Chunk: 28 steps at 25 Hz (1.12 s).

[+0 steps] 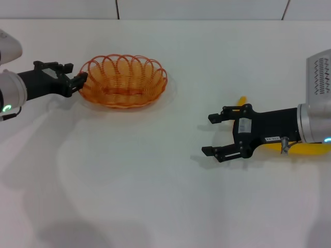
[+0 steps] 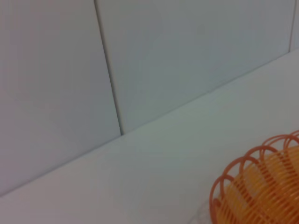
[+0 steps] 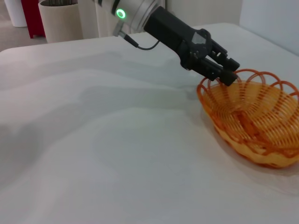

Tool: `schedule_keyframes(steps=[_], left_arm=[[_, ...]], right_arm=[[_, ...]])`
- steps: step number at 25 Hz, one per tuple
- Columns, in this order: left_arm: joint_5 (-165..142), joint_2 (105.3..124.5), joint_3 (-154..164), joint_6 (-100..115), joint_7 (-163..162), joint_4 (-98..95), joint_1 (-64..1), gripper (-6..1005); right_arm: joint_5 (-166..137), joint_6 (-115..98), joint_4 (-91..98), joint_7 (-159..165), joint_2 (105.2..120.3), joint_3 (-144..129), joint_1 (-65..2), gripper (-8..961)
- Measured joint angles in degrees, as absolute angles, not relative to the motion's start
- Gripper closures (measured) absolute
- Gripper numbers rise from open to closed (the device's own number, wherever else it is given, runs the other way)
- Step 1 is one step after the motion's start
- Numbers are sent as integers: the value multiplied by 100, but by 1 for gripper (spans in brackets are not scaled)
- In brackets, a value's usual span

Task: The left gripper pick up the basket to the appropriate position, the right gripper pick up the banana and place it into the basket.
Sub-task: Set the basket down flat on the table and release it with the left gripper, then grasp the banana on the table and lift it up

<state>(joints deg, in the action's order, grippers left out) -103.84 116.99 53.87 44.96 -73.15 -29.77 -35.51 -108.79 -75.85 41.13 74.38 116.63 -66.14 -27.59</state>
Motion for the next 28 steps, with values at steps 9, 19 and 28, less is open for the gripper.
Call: schedule_keyframes(steps=[9, 19, 28], left_arm=[[-9155, 11692, 6520, 4500, -6888, -3852, -2752, 548], [-7548, 11684, 7536, 4569, -5683, -4451, -1909, 418], [-7281, 11636, 7249, 5482, -5495, -4352, -1517, 422]], right_arm=[[-10874, -7585, 4113, 7417, 11663, -6609, -2743, 90], [-10872, -7585, 4114, 7410, 11663, -6601, -2717, 91], [-10856, -7643, 4159, 7406, 11663, -6606, -2678, 91]])
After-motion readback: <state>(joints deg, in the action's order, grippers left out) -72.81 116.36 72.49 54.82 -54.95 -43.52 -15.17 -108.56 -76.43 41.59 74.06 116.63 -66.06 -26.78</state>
